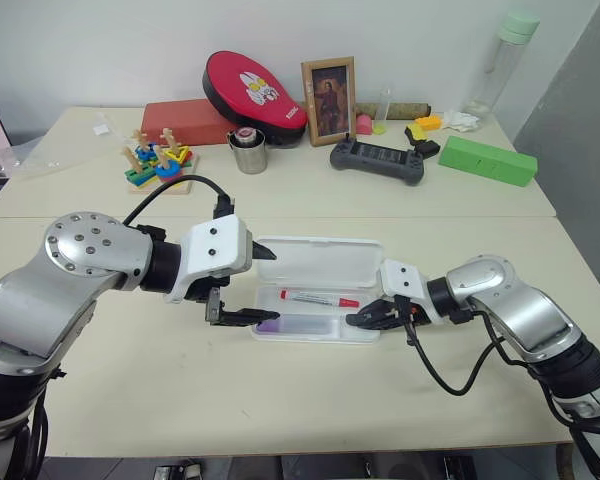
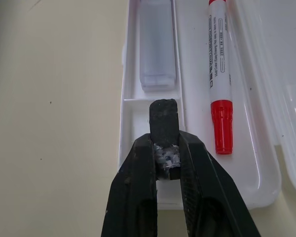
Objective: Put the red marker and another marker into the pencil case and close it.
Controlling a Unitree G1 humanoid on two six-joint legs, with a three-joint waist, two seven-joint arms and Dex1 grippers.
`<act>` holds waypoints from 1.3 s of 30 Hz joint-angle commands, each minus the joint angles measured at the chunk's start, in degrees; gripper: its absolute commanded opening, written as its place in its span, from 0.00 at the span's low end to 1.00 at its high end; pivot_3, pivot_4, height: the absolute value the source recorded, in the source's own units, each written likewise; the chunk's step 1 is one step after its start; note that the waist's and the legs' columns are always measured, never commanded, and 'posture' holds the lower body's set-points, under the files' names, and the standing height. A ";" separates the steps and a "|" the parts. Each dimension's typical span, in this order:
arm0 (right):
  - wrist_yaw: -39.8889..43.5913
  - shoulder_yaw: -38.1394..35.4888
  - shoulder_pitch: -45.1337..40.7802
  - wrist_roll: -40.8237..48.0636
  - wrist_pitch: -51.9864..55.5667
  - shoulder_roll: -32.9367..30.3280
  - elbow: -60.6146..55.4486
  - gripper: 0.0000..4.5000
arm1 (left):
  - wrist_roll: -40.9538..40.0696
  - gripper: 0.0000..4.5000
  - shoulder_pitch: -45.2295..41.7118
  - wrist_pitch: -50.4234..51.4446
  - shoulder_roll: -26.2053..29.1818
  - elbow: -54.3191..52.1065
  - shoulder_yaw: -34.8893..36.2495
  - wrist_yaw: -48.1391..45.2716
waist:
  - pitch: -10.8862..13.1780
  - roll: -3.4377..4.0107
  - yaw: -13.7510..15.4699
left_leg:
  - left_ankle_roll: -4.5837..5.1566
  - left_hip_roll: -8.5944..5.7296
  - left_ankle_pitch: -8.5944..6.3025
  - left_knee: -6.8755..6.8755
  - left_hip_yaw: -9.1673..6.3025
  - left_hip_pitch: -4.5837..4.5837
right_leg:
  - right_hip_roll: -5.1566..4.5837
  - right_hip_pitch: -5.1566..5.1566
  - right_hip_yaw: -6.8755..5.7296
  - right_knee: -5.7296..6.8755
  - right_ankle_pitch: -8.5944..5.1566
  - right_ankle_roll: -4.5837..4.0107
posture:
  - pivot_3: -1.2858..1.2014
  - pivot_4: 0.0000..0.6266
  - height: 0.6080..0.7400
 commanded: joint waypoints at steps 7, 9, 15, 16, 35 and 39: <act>1.00 -0.61 -0.71 -0.29 -1.17 1.00 -0.16 0.53 | -0.27 1.00 -0.10 -0.56 -0.16 -1.05 1.43 1.17 | 0.00 0.00 -0.03 | 0.00 0.00 0.00 0.00 0.00 0.00 | 0.00 0.00 0.00 0.00 0.00 0.00 | 0.52 0.24 1.00; 0.60 -1.22 -1.06 -0.19 -0.39 1.20 -0.38 0.65 | -0.45 1.00 -0.01 -0.54 -0.20 -1.10 1.44 1.30 | 0.00 0.00 -0.03 | 0.00 0.00 0.00 0.00 0.00 0.00 | 0.00 0.00 0.00 0.00 0.00 0.00 | 0.52 0.24 1.00; 0.70 -4.46 -2.04 2.61 2.41 0.66 -3.02 0.95 | -4.99 1.00 0.88 2.45 -0.93 -2.48 4.73 2.20 | 0.00 0.00 -0.03 | 0.00 0.00 0.00 0.00 0.00 0.00 | 0.00 0.00 0.00 0.00 0.00 -0.01 | 0.52 0.24 1.00; 0.80 -4.87 -2.16 3.00 2.58 0.36 -3.45 0.99 | -6.22 1.00 1.40 3.06 -0.99 -2.86 5.81 2.25 | 0.00 0.00 -0.03 | 0.00 0.00 0.00 0.00 0.00 0.00 | 0.00 0.00 0.01 0.00 0.00 -0.01 | 0.52 0.24 1.00; -0.26 -11.04 -9.79 2.69 -0.36 -3.90 3.81 0.69 | -22.70 1.00 15.96 16.28 0.63 -6.52 32.33 11.89 | 0.00 0.00 -0.19 | 0.00 0.01 0.00 -0.01 0.01 0.01 | -0.01 -0.02 0.03 0.00 0.01 -0.03 | 0.52 0.24 1.00; -0.39 -10.88 -11.21 1.71 -2.01 -3.07 6.48 0.49 | -22.83 1.00 17.47 15.91 1.11 -6.52 33.59 12.68 | 0.00 0.00 -0.20 | 0.00 0.00 -0.01 -0.01 0.04 0.01 | -0.01 -0.03 0.05 -0.02 0.01 -0.03 | 0.52 0.24 1.00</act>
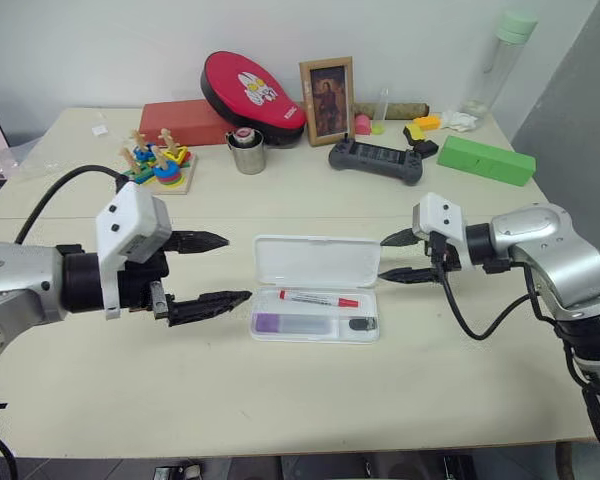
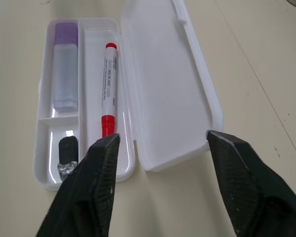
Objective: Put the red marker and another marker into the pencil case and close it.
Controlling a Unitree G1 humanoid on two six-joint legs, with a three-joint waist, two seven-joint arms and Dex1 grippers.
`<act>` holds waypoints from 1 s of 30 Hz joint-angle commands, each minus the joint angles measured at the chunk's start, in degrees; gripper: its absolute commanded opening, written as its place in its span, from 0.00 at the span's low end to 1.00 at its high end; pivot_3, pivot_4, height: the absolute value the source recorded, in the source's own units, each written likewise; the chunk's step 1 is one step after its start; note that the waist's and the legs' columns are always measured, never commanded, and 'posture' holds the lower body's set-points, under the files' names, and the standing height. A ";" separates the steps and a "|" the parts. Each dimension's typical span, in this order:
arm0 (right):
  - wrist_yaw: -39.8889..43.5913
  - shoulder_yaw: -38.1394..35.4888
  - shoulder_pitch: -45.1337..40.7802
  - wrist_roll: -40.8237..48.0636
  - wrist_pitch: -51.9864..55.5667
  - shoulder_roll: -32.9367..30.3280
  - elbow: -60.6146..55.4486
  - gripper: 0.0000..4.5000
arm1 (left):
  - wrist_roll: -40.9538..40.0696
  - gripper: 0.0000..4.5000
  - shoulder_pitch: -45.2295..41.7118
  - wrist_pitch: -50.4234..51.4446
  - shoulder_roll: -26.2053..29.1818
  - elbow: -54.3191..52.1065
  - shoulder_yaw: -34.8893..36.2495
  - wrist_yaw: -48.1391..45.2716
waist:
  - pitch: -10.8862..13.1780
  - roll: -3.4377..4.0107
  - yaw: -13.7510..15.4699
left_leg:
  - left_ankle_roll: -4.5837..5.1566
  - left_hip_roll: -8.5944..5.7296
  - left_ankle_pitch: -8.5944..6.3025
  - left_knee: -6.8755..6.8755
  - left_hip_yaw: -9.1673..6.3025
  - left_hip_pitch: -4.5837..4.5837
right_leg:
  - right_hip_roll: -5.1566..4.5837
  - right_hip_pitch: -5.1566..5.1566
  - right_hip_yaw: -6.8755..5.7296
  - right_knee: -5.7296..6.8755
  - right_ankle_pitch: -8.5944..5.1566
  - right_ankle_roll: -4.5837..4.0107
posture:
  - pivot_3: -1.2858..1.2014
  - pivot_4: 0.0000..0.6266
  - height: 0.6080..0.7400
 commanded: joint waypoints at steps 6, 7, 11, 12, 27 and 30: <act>-0.77 -0.72 -7.27 -3.75 -6.90 2.13 8.92 0.18 | -1.73 1.00 0.95 -0.59 1.16 -1.42 3.50 2.03 | 0.01 0.01 -0.03 | 0.00 0.00 0.00 0.00 0.01 0.00 | 0.00 -0.01 0.00 0.00 0.00 0.00 | 0.52 0.24 1.00; -0.38 -0.99 -8.10 -3.80 -7.58 2.18 9.98 0.13 | -1.92 1.00 1.09 -0.53 1.18 -1.59 3.71 2.22 | 0.01 0.01 -0.03 | 0.00 0.00 0.00 0.00 0.01 0.00 | 0.00 -0.02 0.00 0.00 0.01 -0.01 | 0.52 0.24 1.00; 3.16 -1.83 -9.86 -3.13 -10.29 0.94 12.33 0.01 | -2.50 1.00 1.37 -0.59 1.41 -1.58 4.12 2.90 | 0.01 0.02 0.00 | -0.01 0.00 0.00 -0.05 0.02 -0.01 | 0.00 -0.03 0.00 -0.02 0.00 -0.01 | 0.52 0.24 1.00; 3.43 -1.99 -10.25 -3.10 -10.67 0.92 12.75 0.01 | -2.59 1.00 1.64 -0.61 1.44 -1.68 4.28 3.01 | 0.01 0.02 0.04 | -0.01 0.00 0.00 -0.07 0.01 -0.01 | 0.00 -0.02 0.00 -0.02 0.00 -0.02 | 0.52 0.24 1.00; -2.32 2.36 -15.22 -8.87 -16.34 14.49 24.77 0.01 | -2.34 1.00 5.46 -1.22 2.27 -1.78 5.15 1.58 | 0.03 0.04 -0.47 | -0.01 0.00 0.00 -0.09 0.02 0.00 | 0.00 -0.05 0.02 -0.02 0.00 -0.02 | 0.52 0.24 1.00; -2.57 2.96 -16.55 -9.86 -17.89 16.55 27.48 0.01 | -2.04 1.00 7.05 -1.53 3.09 -1.68 5.47 0.30 | 0.03 0.04 -0.49 | -0.01 0.00 0.00 -0.16 0.02 0.00 | 0.00 -0.06 0.01 -0.02 0.00 -0.03 | 0.52 0.24 1.00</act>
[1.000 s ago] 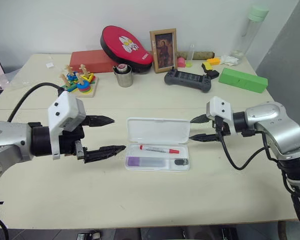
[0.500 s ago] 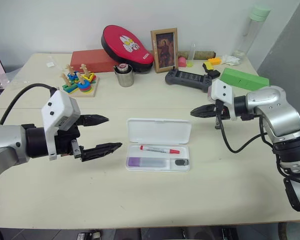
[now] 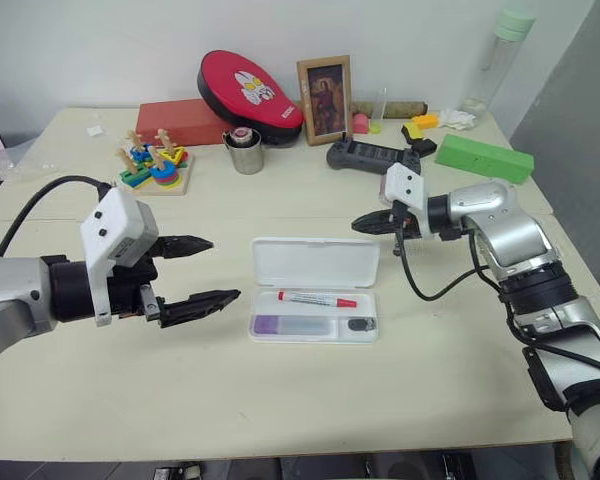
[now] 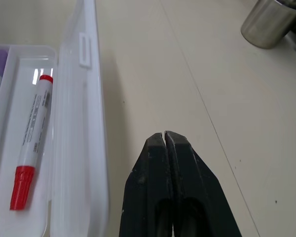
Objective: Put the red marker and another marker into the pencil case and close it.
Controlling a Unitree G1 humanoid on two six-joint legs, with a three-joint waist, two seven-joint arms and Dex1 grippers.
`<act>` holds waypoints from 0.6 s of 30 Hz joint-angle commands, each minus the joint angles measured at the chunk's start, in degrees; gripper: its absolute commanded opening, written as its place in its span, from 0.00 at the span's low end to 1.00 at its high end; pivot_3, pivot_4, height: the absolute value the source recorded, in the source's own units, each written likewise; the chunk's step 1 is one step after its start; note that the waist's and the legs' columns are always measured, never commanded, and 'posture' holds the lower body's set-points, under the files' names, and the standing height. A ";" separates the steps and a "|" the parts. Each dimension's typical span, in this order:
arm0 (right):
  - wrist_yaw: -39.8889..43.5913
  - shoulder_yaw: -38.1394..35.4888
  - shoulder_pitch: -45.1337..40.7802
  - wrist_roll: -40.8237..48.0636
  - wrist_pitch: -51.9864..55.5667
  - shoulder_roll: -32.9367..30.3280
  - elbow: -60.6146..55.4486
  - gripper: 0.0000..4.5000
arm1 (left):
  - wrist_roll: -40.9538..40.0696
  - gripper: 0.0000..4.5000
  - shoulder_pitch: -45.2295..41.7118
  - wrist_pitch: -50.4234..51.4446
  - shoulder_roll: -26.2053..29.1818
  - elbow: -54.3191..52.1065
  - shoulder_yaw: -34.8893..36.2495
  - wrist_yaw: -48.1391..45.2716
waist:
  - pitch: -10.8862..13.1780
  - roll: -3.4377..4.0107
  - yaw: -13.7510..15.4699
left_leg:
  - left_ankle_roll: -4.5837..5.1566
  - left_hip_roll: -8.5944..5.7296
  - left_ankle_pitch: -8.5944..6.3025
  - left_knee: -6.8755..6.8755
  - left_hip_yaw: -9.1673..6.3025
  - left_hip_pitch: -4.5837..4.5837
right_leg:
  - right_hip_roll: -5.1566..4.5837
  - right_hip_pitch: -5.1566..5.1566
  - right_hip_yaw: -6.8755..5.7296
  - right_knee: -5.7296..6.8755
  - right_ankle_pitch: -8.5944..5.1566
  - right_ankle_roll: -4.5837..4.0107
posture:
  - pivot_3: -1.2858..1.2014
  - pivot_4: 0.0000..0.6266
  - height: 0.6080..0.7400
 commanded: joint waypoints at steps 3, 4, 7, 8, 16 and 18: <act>1.75 -0.02 -2.57 -0.55 -2.60 1.97 0.60 0.01 | 1.70 1.00 3.63 -2.35 2.54 -1.55 2.73 -3.27 | 0.00 0.00 0.14 | 0.00 0.00 0.00 -0.03 0.00 0.00 | 0.00 -0.01 -0.01 -0.01 0.00 0.00 | 0.52 0.24 1.00; 2.53 -0.06 -2.48 -0.36 -2.46 1.94 0.08 0.01 | 2.18 1.00 4.36 -2.76 2.76 -1.66 2.62 -3.67 | 0.01 0.01 0.20 | 0.00 0.00 0.00 -0.04 0.01 0.00 | 0.00 -0.01 0.00 -0.03 0.00 0.00 | 0.52 0.24 1.00; 4.77 0.14 -1.30 -0.12 -2.10 1.30 -2.73 0.01 | 2.71 1.00 5.48 -3.87 3.03 -2.06 1.81 -4.30 | 0.01 0.02 0.32 | 0.00 0.00 0.00 -0.10 0.01 0.00 | 0.00 -0.04 -0.01 -0.03 -0.01 -0.01 | 0.52 0.24 1.00; 5.20 0.20 -0.93 -0.18 -2.15 1.17 -3.51 0.01 | 2.46 1.00 5.45 -3.93 2.94 -2.16 1.63 -4.37 | 0.01 0.02 0.35 | 0.00 0.00 0.00 -0.11 0.01 0.00 | 0.00 -0.04 -0.01 -0.03 -0.01 -0.02 | 0.52 0.24 1.00; 10.02 2.06 4.25 0.19 -0.41 -0.92 -12.03 0.01 | 2.35 1.00 2.07 -5.59 3.43 -2.09 -3.80 -4.45 | 0.01 0.02 0.51 | -0.01 0.00 0.00 -0.14 0.01 0.00 | 0.00 -0.04 -0.02 -0.03 -0.02 -0.02 | 0.52 0.24 1.00; 10.22 2.18 4.67 0.29 0.09 -1.25 -12.78 0.01 | 2.19 1.00 1.03 -5.57 3.40 -1.95 -4.61 -4.12 | 0.01 0.02 0.46 | -0.01 0.00 0.00 -0.14 0.02 0.01 | 0.00 -0.04 -0.01 -0.02 -0.02 -0.02 | 0.52 0.24 1.00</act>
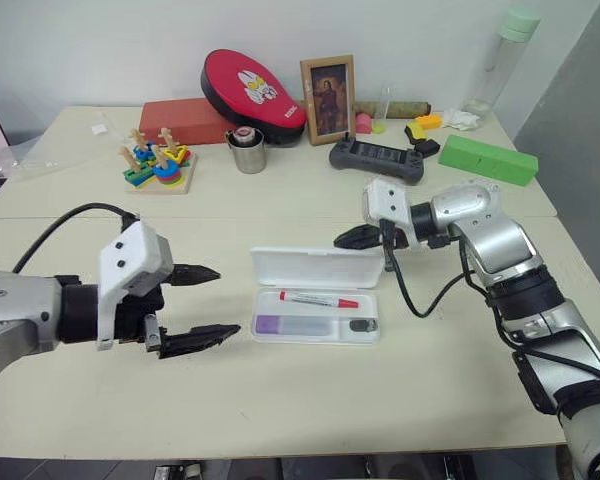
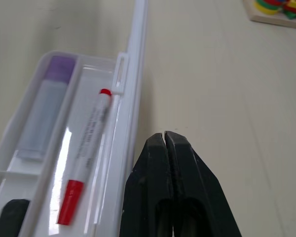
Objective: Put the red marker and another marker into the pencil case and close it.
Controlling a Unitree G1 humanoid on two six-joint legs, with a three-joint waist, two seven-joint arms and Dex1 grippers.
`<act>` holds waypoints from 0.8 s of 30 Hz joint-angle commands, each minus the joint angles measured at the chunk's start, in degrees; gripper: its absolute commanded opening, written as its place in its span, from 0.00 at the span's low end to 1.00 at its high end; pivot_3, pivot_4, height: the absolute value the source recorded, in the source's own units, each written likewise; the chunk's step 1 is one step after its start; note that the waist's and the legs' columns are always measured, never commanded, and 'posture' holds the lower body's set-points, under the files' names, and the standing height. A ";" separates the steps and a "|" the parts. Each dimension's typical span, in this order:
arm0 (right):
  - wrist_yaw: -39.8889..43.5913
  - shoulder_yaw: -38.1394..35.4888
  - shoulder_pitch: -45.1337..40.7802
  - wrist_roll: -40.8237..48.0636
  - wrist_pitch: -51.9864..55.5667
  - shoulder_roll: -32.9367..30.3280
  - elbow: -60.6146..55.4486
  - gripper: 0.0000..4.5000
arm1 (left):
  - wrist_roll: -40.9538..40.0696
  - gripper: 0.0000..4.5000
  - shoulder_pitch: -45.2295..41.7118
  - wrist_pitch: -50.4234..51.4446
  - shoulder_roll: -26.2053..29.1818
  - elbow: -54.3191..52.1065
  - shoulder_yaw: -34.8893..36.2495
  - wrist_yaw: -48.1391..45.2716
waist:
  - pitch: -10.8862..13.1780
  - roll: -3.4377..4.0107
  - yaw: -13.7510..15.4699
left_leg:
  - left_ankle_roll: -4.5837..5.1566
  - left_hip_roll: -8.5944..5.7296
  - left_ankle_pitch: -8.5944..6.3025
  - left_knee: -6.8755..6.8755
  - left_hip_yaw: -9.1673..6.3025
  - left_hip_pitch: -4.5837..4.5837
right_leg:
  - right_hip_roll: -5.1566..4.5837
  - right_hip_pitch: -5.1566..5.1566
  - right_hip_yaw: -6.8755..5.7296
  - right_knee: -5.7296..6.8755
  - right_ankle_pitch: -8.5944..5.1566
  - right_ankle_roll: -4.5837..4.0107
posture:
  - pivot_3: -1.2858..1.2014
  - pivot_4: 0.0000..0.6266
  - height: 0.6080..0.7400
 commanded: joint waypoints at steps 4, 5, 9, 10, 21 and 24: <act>0.85 -0.12 1.03 0.60 1.52 -1.05 -4.62 0.01 | -0.48 1.00 -4.54 -1.28 0.52 0.42 -1.95 1.42 | 0.00 0.00 -0.02 | 0.00 0.00 0.00 0.00 0.00 0.00 | 0.00 0.00 0.00 0.00 0.00 0.00 | 0.52 0.24 1.00; 0.88 -0.06 1.17 0.61 1.65 -1.10 -4.92 0.01 | -0.31 1.00 -4.88 -1.27 0.56 0.57 -2.11 1.56 | 0.00 0.00 -0.02 | 0.00 0.00 0.00 0.00 0.00 0.00 | 0.00 -0.01 0.00 0.00 0.00 0.00 | 0.52 0.24 1.00; 1.46 0.42 2.11 1.16 3.31 -1.30 -7.31 0.01 | -0.86 1.00 -6.25 -0.58 1.30 0.89 -1.58 1.50 | 0.00 0.00 -0.02 | 0.00 0.00 0.00 -0.01 0.00 0.00 | 0.00 -0.01 0.00 -0.01 0.00 0.00 | 0.52 0.24 1.00; 1.69 0.64 2.37 1.41 4.17 -1.26 -7.96 0.01 | -0.89 1.00 -6.61 -0.46 1.49 1.19 -1.33 1.62 | 0.00 0.00 -0.01 | 0.00 0.00 0.00 -0.02 -0.01 0.00 | 0.00 -0.01 -0.01 -0.01 0.00 0.00 | 0.52 0.24 1.00; 0.43 5.28 5.01 2.34 9.74 1.49 -13.56 0.01 | 0.98 1.00 -5.92 -1.64 1.99 2.72 -1.73 1.25 | 0.00 -0.01 -0.03 | 0.00 0.00 0.00 -0.02 -0.01 0.00 | 0.00 -0.01 0.00 0.00 -0.01 0.00 | 0.52 0.24 1.00; -0.66 7.51 6.53 1.33 10.73 3.16 -13.82 0.01 | 1.07 1.00 -5.87 -1.72 1.61 2.68 -1.89 1.56 | -0.01 -0.01 -0.06 | 0.00 0.01 0.00 -0.03 -0.01 0.01 | 0.00 -0.03 0.00 0.01 -0.01 -0.01 | 0.52 0.24 1.00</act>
